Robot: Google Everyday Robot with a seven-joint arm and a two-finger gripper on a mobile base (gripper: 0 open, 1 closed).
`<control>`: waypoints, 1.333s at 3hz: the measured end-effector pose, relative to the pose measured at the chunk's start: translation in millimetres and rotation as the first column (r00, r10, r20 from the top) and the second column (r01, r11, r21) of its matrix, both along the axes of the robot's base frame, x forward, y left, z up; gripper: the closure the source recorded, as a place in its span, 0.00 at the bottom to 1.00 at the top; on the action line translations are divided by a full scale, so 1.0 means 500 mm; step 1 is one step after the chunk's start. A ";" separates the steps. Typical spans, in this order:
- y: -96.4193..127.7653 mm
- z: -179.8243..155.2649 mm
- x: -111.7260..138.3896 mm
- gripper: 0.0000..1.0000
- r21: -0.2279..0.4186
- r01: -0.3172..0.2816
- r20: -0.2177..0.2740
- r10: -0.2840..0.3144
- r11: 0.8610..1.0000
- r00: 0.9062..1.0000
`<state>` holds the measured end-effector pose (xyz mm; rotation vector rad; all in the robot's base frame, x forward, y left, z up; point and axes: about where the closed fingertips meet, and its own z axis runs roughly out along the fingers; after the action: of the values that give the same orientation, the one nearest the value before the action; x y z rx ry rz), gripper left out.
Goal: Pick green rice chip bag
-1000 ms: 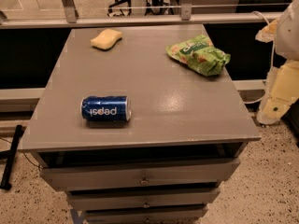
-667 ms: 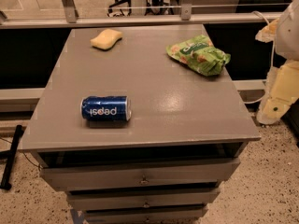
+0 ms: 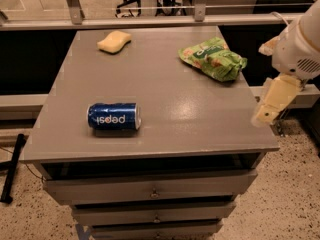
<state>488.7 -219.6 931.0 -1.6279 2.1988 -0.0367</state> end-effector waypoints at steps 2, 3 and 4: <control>0.046 -0.120 0.280 0.00 0.104 -0.042 0.149 0.026 0.994 0.988; 0.056 -0.129 0.388 0.00 0.119 -0.059 0.229 0.030 0.991 0.973; 0.060 -0.137 0.444 0.16 0.130 -0.041 0.236 0.009 0.991 0.972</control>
Offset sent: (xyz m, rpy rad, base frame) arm 0.2318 0.0376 -0.0775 0.1584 -0.2733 0.0635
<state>710.5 -189.8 862.7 -1.4949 1.9590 -0.0688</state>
